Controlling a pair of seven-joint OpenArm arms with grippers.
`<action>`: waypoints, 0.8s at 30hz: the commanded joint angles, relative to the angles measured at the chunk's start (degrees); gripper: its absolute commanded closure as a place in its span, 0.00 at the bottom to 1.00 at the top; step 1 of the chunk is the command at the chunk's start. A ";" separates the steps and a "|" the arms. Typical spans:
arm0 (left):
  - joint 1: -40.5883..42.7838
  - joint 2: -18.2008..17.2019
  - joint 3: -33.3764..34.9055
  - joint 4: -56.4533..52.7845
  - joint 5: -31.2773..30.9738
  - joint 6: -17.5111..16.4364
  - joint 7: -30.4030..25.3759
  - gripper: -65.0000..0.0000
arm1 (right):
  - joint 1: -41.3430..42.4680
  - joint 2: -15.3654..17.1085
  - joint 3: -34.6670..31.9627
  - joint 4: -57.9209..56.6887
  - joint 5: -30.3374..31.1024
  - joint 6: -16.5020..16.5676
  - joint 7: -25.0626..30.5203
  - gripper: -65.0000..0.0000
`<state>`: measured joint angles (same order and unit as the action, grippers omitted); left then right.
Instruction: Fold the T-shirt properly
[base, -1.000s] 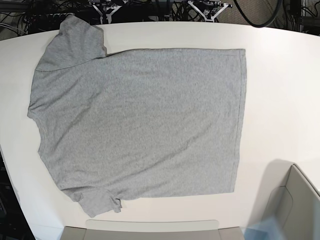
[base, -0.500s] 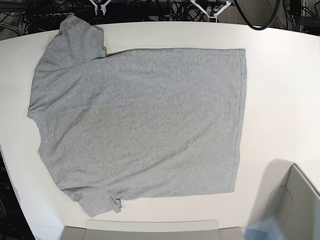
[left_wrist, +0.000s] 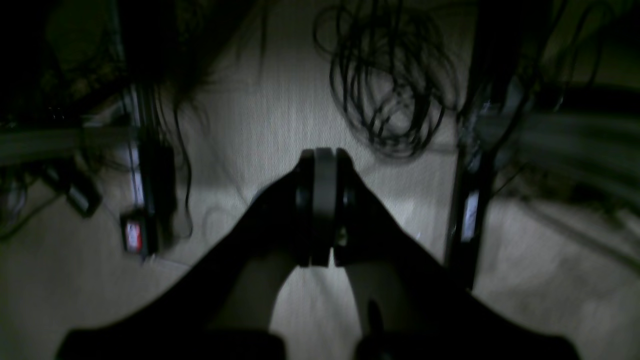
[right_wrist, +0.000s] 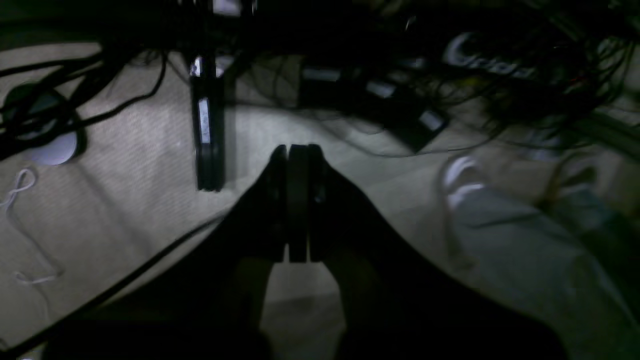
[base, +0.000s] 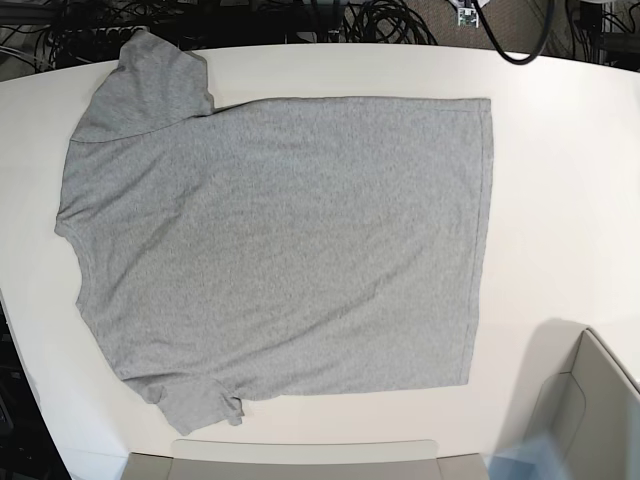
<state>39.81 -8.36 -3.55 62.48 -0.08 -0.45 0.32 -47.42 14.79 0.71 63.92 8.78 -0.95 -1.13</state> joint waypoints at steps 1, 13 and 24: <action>2.52 -0.30 -1.59 2.97 0.03 0.58 -0.71 1.00 | -3.09 0.11 -0.14 2.76 0.06 0.56 0.64 1.00; 12.10 -0.30 -11.44 30.05 0.03 0.58 5.27 1.00 | -18.38 0.29 16.04 29.49 1.20 0.47 0.64 1.00; 11.40 -0.30 -13.72 45.70 0.03 0.49 6.32 1.00 | -19.88 -0.06 30.54 54.37 7.27 0.47 -7.18 1.00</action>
<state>50.46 -8.16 -16.78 107.20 -0.05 -0.73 7.62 -66.41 14.72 30.83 117.82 15.88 -0.12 -9.19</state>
